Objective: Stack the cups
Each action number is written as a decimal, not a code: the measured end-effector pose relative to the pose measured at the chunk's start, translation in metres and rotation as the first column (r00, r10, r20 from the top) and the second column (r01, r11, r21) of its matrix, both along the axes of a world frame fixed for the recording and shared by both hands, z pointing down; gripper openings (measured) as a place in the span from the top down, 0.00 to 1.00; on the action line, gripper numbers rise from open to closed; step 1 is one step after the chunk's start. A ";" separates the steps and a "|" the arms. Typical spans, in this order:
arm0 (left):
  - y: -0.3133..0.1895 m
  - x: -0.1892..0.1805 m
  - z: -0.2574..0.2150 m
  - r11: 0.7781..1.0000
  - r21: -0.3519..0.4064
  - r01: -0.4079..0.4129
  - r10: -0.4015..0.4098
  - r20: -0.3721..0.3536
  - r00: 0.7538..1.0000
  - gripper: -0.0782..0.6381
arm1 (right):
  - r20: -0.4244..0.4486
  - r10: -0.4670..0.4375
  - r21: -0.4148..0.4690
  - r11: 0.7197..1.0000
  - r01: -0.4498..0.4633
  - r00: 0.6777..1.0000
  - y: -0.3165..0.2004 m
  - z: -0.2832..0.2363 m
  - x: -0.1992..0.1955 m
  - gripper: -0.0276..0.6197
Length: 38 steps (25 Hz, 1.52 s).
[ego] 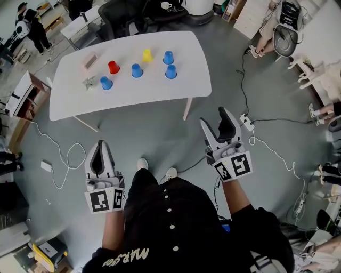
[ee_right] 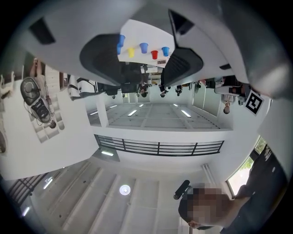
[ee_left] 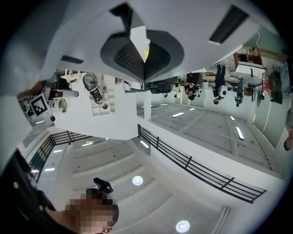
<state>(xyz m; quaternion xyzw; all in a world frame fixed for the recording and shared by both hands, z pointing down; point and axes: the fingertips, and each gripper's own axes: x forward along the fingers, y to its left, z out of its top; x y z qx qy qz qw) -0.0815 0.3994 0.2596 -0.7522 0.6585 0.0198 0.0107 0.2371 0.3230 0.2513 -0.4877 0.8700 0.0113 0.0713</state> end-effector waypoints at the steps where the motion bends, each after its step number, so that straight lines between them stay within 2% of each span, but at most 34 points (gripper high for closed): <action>1: -0.003 0.000 0.000 1.000 0.000 0.001 -0.001 -0.001 1.000 0.88 | 0.004 0.002 -0.001 1.000 -0.002 1.000 -0.004 0.000 0.001 0.53; 7: -0.032 -0.004 0.004 1.000 0.006 -0.007 0.007 -0.006 1.000 0.88 | -0.003 0.003 -0.007 1.000 -0.003 1.000 -0.031 0.006 -0.005 0.52; 14: -0.088 -0.017 0.006 1.000 0.015 -0.023 0.023 -0.020 1.000 0.88 | -0.026 0.016 -0.018 1.000 -0.017 1.000 -0.079 0.010 -0.018 0.52; 27: -0.231 -0.069 0.011 0.998 0.001 -0.058 0.058 -0.037 0.998 0.88 | -0.059 0.037 -0.041 0.998 -0.039 0.998 -0.216 0.013 -0.073 0.52; 33: -0.295 -0.099 0.003 0.996 0.006 -0.093 0.093 -0.035 0.995 0.88 | -0.067 0.069 -0.030 0.997 -0.072 0.995 -0.279 0.004 -0.100 0.52; 38: -0.335 -0.110 -0.005 0.990 0.001 -0.141 0.141 -0.033 0.990 0.88 | -0.076 0.103 -0.032 0.994 -0.106 0.992 -0.315 -0.005 -0.112 0.52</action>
